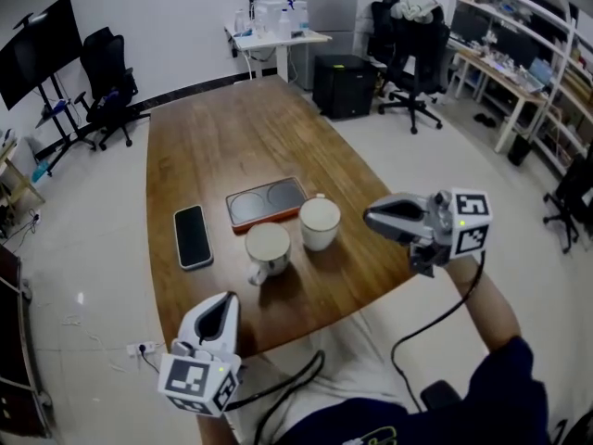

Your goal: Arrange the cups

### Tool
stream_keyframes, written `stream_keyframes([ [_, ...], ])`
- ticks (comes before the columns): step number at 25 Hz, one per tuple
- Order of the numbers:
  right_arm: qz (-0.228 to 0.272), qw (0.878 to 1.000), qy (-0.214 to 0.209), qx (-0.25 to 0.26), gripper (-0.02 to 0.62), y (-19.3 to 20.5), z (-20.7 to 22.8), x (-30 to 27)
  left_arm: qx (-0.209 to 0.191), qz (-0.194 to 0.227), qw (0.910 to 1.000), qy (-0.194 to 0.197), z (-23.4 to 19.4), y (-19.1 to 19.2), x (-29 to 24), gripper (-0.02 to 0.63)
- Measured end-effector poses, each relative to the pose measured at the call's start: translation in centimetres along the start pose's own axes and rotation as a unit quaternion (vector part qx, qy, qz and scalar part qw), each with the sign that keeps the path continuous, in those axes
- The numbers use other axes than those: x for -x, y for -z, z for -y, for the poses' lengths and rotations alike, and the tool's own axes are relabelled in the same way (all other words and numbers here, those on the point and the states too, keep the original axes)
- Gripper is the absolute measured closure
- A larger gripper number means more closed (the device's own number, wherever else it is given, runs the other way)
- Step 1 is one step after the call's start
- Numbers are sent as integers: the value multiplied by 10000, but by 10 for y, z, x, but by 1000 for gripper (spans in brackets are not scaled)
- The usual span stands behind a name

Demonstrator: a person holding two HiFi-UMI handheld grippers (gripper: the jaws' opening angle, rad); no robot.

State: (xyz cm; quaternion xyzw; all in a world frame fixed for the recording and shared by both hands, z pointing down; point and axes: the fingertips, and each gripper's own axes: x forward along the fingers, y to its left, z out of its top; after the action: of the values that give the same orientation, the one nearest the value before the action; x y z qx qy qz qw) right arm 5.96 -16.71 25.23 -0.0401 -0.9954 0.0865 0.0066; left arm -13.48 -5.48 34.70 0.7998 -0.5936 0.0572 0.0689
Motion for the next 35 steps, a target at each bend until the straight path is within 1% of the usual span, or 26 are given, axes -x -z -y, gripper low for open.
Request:
stream_keyframes([
  [1, -201, 9991, -211, 298, 593, -15, -6, -4, -5, 12, 10000, -4, -1, 0, 1, 603],
  [2, -550, 9949, -419, 739, 593, -24, -13, -11, -8, 15, 10000, 3, -1, 1, 1, 603],
  [3, -1001, 9846, -626, 1292, 593, -30, -21, -20, -13, 18, 10000, 26, 0, 1, 1, 603],
  [4, -1493, 9671, -843, 1879, 593, -31, -29, -27, -23, 23, 10000, 59, 0, 0, 1, 603],
  [5, -1975, 9451, -1074, 2373, 594, -31, -36, -34, -28, 28, 10000, 89, 1, -1, 1, 603],
  [6, -2430, 9232, -1292, 2681, 526, -29, -43, -40, -25, 35, 9999, 105, 2, -2, 1, 603],
  [7, -2859, 9036, -1461, 2836, 383, -27, -48, -48, -22, 51, 9999, 109, 3, -2, 2, 603],
  [8, -3269, 8840, -1553, 2960, 292, -25, -51, -56, -28, 76, 9999, 108, 3, -3, 3, 603],
  [9, -3653, 8620, -1554, 3151, 265, -23, -50, -64, -39, 101, 9999, 104, 4, -3, 4, 603],
  [10, -4003, 8376, -1481, 3411, 247, -22, -46, -72, -48, 117, 9999, 103, 4, -4, 5, 603],
  [11, -4331, 8110, -1384, 3682, 233, -21, -41, -78, -50, 117, 9999, 103, 4, -6, 5, 603],
  [12, -4657, 7837, -1320, 3894, 233, -19, -35, -83, -48, 101, 9999, 103, 5, -7, 4, 603],
  [13, -4983, 7583, -1316, 3991, 234, -16, -31, -87, -48, 83, 9999, 106, 6, -8, 4, 603],
  [14, -5293, 7374, -1363, 3968, 236, -11, -29, -90, -44, 84, 9999, 116, 6, -8, 4, 603],
  [17, -6052, 6894, -1554, 3665, 235, 7, -25, -98, -39, 140, 9998, 133, 7, -8, 3, 603],
  [20, -6545, 6395, -1544, 3726, 221, 28, -12, -109, -48, 151, 9997, 171, 9, -7, 3, 603],
  [21, -6662, 6267, -1558, 3730, 204, 36, -9, -113, -61, 140, 9997, 213, 10, -6, 4, 603],
  [22, -6732, 6195, -1613, 3700, 193, 44, -8, -117, -77, 119, 9996, 257, 11, -5, 4, 603],
  [23, -6745, 6180, -1698, 3666, 192, 51, -10, -122, -83, 100, 9995, 300, 12, -5, 4, 603],
  [26, -6688, 6229, -1898, 3587, 167, 63, -14, -137, -55, 104, 9990, 429, 16, -5, 3, 603],
  [29, -6674, 6262, -2013, 3492, 142, 73, -14, -146, -50, 111, 9988, 465, 17, -6, 2, 603],
  [35, -6754, 6170, -2125, 3436, 138, 104, -2, -155, -75, 144, 9987, 481, 18, -6, 2, 603],
])
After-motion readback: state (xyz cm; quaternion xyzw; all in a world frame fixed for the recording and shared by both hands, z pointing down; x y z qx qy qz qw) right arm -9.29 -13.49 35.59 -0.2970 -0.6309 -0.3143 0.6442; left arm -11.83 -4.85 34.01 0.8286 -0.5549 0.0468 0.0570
